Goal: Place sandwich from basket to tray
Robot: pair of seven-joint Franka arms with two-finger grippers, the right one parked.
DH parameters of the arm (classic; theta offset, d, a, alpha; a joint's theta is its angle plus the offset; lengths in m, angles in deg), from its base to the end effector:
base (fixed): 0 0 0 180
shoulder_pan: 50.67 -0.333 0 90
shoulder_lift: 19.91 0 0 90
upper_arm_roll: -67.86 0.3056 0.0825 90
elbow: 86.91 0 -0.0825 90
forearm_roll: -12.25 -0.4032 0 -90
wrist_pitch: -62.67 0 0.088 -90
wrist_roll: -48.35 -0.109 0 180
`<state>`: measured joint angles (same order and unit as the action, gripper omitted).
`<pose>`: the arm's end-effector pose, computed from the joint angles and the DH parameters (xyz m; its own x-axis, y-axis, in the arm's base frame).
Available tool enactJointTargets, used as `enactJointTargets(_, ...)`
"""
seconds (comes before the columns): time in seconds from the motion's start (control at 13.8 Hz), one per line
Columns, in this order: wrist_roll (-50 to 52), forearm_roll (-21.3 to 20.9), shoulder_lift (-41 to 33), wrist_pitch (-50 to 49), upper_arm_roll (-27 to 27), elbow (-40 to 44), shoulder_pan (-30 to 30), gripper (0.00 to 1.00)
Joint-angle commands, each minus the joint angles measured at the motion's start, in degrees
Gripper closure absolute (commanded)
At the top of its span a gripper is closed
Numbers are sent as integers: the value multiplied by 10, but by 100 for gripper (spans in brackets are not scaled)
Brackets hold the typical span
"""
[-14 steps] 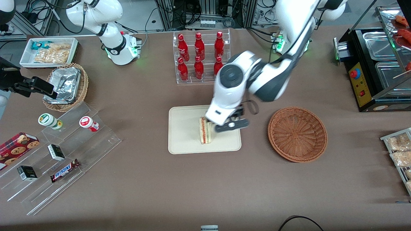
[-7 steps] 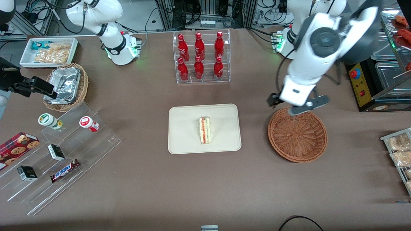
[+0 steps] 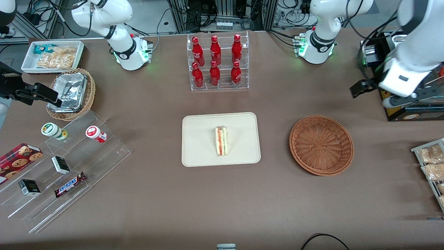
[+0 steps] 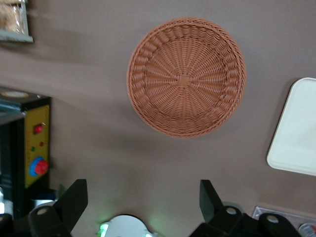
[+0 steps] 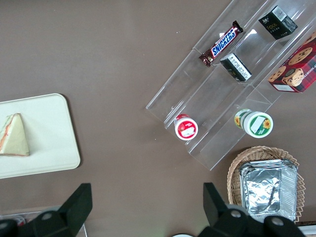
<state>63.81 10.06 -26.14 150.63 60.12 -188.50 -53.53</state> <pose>0.5296 -0.0440 0.5704 0.9759 0.1877 -0.1110 0.1789 -0.9802 -0.0853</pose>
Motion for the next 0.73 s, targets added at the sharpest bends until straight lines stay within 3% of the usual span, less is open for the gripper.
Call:
enactJointTargets(0.0, -36, 6, 20, -17, -5, 44, -12, 0)
enactJointTargets(0.65, -32, 2, 55, -2, -4, 101, 5, 0)
